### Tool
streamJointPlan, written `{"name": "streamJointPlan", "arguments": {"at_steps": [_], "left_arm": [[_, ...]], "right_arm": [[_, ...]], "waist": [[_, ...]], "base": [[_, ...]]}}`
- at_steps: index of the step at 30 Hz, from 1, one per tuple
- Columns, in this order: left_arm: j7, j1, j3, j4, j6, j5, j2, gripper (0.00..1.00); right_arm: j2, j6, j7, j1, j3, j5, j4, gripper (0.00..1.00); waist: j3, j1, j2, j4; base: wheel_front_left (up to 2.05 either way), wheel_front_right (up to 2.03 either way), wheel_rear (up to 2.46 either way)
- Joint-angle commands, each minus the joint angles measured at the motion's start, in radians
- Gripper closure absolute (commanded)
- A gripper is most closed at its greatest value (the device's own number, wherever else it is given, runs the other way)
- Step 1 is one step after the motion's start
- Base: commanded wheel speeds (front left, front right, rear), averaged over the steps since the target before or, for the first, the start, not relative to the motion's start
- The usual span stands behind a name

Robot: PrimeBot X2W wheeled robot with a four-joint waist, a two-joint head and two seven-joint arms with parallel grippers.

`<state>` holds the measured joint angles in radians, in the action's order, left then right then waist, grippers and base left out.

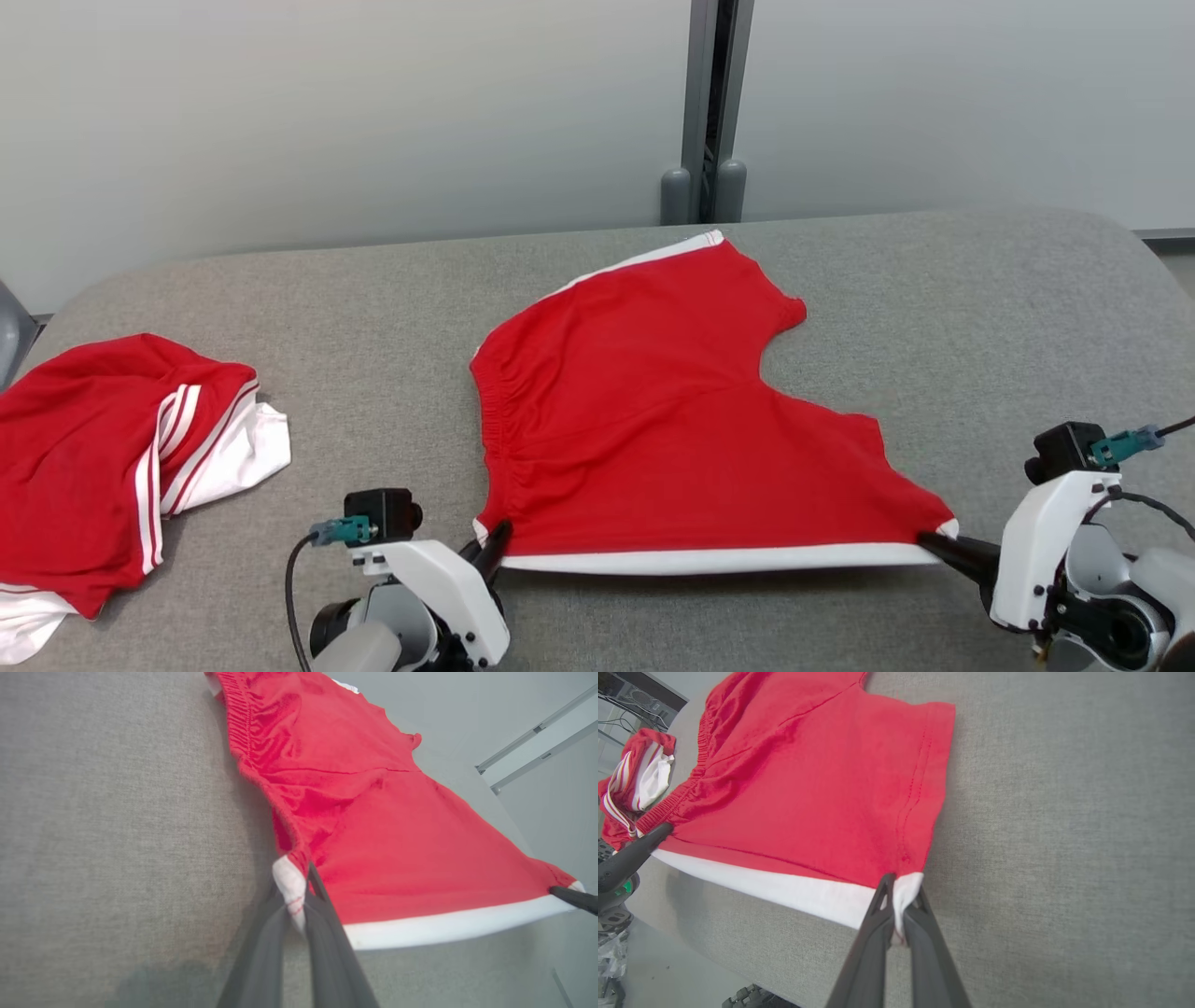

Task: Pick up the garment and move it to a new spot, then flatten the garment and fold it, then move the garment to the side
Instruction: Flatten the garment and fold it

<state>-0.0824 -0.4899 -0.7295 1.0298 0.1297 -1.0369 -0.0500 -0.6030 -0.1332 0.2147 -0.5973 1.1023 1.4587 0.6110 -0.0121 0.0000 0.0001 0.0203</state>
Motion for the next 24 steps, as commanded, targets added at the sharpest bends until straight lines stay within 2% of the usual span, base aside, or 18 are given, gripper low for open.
{"name": "streamJointPlan", "arguments": {"at_steps": [1, 5, 12, 17, 18, 24], "left_arm": [[-0.003, 0.023, -0.001, -0.016, -0.001, -0.003, -0.019, 1.00], [-0.034, 0.103, 0.006, -0.095, -0.014, -0.015, -0.043, 1.00], [0.004, 0.225, 0.004, -0.274, -0.060, -0.035, -0.100, 1.00], [0.057, 0.322, 0.022, -0.467, -0.140, -0.070, -0.156, 1.00], [0.057, 0.322, 0.022, -0.467, -0.140, -0.070, -0.156, 1.00], [0.122, 0.433, 0.014, -0.730, -0.249, -0.080, -0.236, 1.00]], "right_arm": [[-0.023, 0.004, 0.014, 0.024, 0.002, 0.014, -0.006, 1.00], [-0.067, 0.004, 0.055, 0.059, -0.003, 0.061, -0.043, 1.00], [-0.135, 0.004, 0.102, 0.098, 0.002, 0.092, -0.118, 1.00], [-0.188, 0.004, 0.137, 0.129, 0.013, 0.107, -0.174, 1.00], [-0.188, 0.004, 0.137, 0.129, 0.013, 0.107, -0.174, 1.00], [-0.253, 0.004, 0.166, 0.164, 0.008, 0.142, -0.253, 1.00]], "waist": [[-0.012, 0.0000, -0.0001, -0.002], [-0.040, 0.0000, -0.0001, -0.005], [-0.057, 0.0000, -0.0001, -0.006], [-0.058, 0.0000, -0.0001, -0.001], [-0.058, 0.0000, -0.0001, -0.001], [-0.051, 0.0000, -0.0001, 0.005]], "base": [[0.00, 0.00, 0.00], [0.00, 0.00, 0.00], [0.00, 0.00, 0.00], [0.00, 0.00, 0.00], [0.00, 0.00, 0.00], [0.00, 0.00, 0.00]]}}
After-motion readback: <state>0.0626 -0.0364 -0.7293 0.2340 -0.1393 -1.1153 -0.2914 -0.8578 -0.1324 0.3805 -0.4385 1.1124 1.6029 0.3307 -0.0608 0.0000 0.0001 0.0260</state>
